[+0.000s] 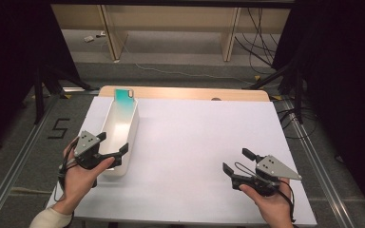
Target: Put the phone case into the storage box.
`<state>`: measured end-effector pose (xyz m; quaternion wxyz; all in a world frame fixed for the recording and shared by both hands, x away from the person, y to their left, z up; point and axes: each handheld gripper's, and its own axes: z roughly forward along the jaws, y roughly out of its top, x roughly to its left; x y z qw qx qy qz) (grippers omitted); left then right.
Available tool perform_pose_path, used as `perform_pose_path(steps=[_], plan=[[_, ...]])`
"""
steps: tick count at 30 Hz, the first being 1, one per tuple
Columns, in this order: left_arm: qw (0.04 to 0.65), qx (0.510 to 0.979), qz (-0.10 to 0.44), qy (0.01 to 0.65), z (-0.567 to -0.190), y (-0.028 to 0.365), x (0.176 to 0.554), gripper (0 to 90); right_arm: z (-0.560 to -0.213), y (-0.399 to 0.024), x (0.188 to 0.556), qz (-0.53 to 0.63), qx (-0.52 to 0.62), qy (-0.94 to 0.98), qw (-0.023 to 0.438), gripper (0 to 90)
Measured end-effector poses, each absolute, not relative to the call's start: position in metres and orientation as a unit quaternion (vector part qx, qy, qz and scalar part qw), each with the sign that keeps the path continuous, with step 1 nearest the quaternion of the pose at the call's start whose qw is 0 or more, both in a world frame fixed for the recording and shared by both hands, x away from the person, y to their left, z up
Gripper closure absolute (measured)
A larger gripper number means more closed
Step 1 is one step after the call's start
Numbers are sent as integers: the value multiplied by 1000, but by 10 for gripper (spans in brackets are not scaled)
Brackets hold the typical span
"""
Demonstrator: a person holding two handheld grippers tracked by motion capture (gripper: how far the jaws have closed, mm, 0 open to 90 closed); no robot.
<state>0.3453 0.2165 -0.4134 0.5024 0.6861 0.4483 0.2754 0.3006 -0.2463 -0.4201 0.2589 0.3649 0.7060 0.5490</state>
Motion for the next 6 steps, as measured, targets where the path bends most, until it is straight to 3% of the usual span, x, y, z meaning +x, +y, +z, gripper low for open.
perform_pose_path(steps=[6], plan=[[503, 689, 276, 443, -415, 213, 344, 100, -420, -246, 300, 545, 370, 706, 259, 166]])
